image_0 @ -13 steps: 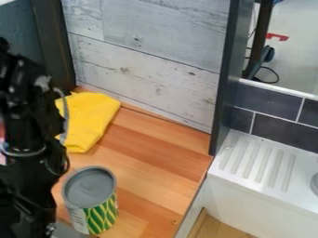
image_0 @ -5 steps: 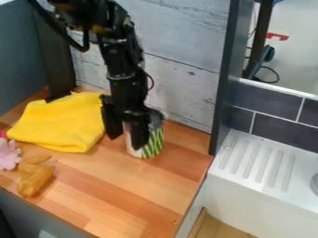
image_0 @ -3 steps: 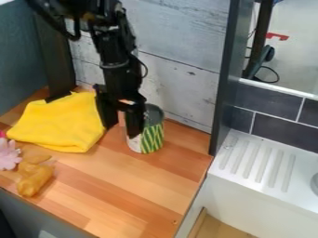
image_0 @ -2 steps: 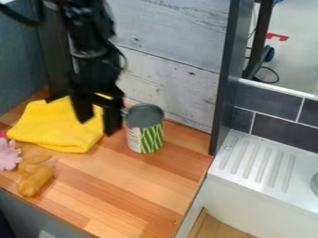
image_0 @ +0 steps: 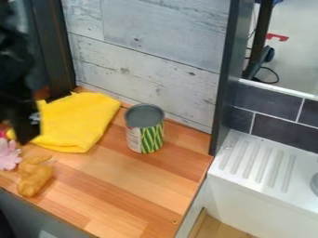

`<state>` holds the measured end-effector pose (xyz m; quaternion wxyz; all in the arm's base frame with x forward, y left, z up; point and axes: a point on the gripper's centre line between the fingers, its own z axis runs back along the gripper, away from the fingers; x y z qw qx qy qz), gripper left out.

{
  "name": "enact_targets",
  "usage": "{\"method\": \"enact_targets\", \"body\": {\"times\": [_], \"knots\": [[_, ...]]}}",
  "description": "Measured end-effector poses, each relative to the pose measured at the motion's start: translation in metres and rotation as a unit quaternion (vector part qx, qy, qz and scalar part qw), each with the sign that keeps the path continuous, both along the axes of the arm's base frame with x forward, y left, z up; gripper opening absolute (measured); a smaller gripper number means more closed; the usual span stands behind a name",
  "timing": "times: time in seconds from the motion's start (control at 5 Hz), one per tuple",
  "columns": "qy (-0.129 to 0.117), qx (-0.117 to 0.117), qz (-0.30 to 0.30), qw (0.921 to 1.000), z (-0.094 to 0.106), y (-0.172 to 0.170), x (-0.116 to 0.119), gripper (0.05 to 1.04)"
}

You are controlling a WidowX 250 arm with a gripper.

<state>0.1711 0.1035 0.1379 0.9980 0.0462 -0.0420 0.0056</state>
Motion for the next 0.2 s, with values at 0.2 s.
{"method": "enact_targets", "body": {"times": [0.2], "knots": [[-0.004, -0.019, -0.002, 0.9998, -0.0001, 0.0064, -0.0100, 1.000]]}}
